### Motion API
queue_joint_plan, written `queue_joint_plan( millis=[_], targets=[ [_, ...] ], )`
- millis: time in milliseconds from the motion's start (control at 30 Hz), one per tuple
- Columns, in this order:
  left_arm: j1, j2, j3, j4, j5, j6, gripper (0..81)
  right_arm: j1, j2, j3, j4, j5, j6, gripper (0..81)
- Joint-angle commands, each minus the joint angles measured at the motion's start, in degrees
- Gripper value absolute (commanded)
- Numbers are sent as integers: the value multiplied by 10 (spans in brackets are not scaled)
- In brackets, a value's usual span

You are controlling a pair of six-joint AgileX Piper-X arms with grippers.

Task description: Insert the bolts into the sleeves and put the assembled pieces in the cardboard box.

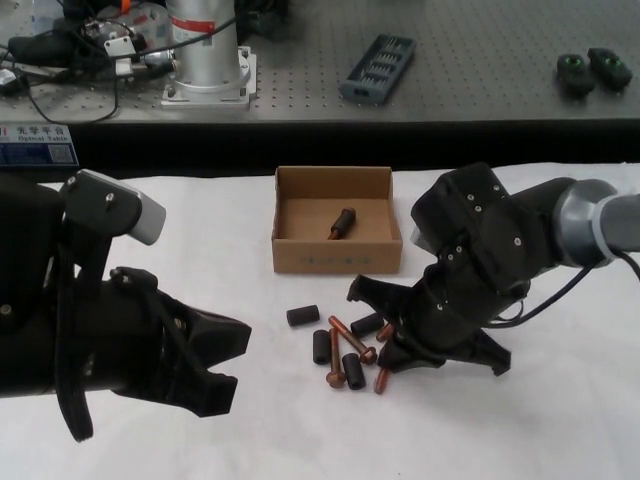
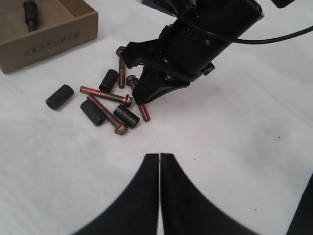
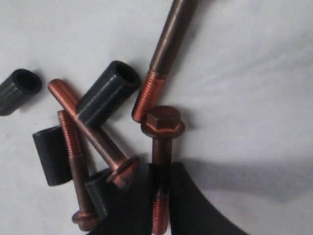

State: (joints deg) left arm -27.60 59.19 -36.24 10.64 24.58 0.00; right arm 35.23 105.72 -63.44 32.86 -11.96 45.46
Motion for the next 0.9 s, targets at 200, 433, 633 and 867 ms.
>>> queue_joint_plan(
  millis=[200, 433, 633, 867],
  targets=[
    [-2, -5, 0, -5, 2, 26, 7, -4, -100, 5, 47, 26, -162, 20],
    [-2, 28, 3, -3, -3, 67, 36, -4, -216, 62, 53, 33, -198, 20],
    [-2, 107, 2, -5, -19, 80, 279, -4, -330, 127, 62, 27, -233, 20],
    [-2, 212, -48, -5, -50, 168, 312, -4, -446, 160, 110, 11, -265, 20]
  ],
)
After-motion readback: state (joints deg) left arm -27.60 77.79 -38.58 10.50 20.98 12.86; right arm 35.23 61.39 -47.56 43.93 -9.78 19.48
